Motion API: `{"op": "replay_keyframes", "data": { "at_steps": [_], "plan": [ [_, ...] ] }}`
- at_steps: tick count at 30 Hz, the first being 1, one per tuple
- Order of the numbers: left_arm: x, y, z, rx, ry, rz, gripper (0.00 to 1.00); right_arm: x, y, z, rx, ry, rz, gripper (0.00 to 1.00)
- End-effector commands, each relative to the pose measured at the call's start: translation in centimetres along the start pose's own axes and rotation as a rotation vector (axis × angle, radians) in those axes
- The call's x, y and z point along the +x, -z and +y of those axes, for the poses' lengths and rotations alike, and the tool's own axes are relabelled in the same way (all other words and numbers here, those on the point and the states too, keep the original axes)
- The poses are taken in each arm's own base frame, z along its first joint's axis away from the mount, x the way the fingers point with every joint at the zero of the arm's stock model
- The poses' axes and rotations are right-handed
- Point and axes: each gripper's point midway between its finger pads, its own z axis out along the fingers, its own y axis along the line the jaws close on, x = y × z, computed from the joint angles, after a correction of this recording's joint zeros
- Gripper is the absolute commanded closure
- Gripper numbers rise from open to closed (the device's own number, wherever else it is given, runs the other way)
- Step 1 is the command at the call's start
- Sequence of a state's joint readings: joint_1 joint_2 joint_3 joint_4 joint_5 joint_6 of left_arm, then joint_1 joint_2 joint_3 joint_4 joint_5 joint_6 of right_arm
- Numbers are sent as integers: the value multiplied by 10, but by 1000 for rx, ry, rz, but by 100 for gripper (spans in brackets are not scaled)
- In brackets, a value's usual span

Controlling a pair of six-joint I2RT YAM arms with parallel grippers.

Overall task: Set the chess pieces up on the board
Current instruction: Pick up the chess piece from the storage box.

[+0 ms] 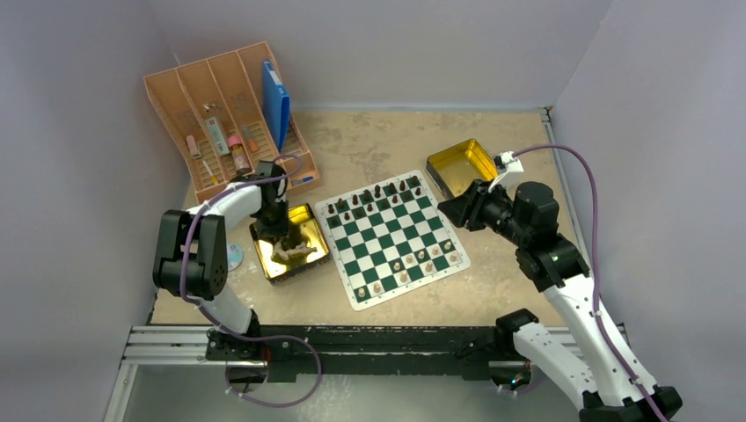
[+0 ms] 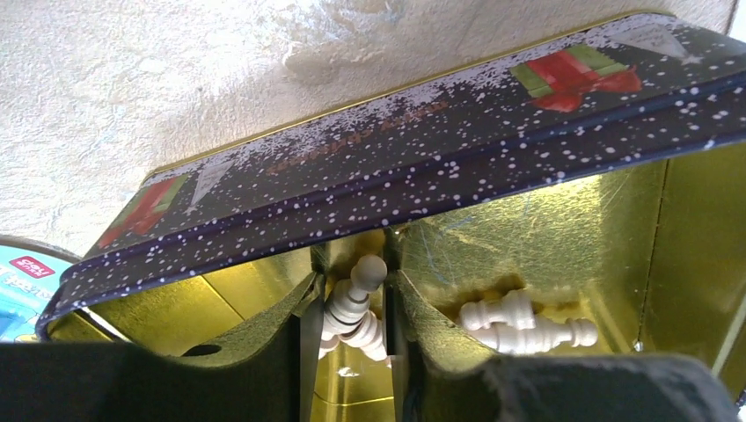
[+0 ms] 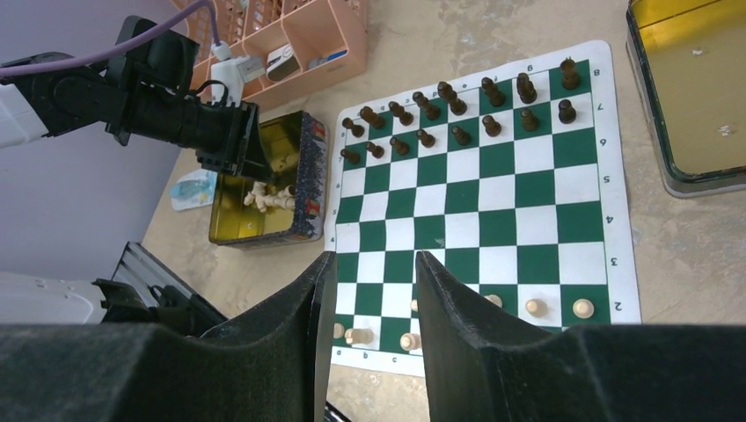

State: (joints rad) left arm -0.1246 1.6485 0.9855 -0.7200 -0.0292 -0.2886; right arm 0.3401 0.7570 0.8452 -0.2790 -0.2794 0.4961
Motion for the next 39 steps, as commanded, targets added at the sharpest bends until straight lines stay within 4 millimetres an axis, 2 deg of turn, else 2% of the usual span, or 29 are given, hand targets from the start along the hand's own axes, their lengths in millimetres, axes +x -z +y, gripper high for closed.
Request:
{"op": "replay_keyframes", "data": {
  "at_steps": [1,6,9,16,23,27,32,36,39],
  "plan": [
    [-12,5,-4,29,-19,-23,73,-18,4,13,-44,50,-49,60],
    [-16,11,-5,36,-22,-51,85,-17,3,13,-52,50,-51,60],
    [-20,19,-12,78,-23,-77,90,-14,2,13,-59,42,-44,60],
    [-34,49,-20,131,4,-183,98,-10,0,17,-87,15,-38,60],
    [-54,90,-28,179,50,-305,100,-9,-2,19,-113,2,-56,61],
    [-54,119,-51,330,83,-352,100,-5,-7,21,-180,20,-109,60],
    [-45,152,-85,558,93,-351,100,-21,-6,27,-217,84,-216,58],
    [-42,157,-82,544,110,-365,100,-33,-6,32,-224,102,-242,58],
    [-39,157,-82,547,113,-354,100,-33,-10,32,-224,96,-239,58]
  ]
}}
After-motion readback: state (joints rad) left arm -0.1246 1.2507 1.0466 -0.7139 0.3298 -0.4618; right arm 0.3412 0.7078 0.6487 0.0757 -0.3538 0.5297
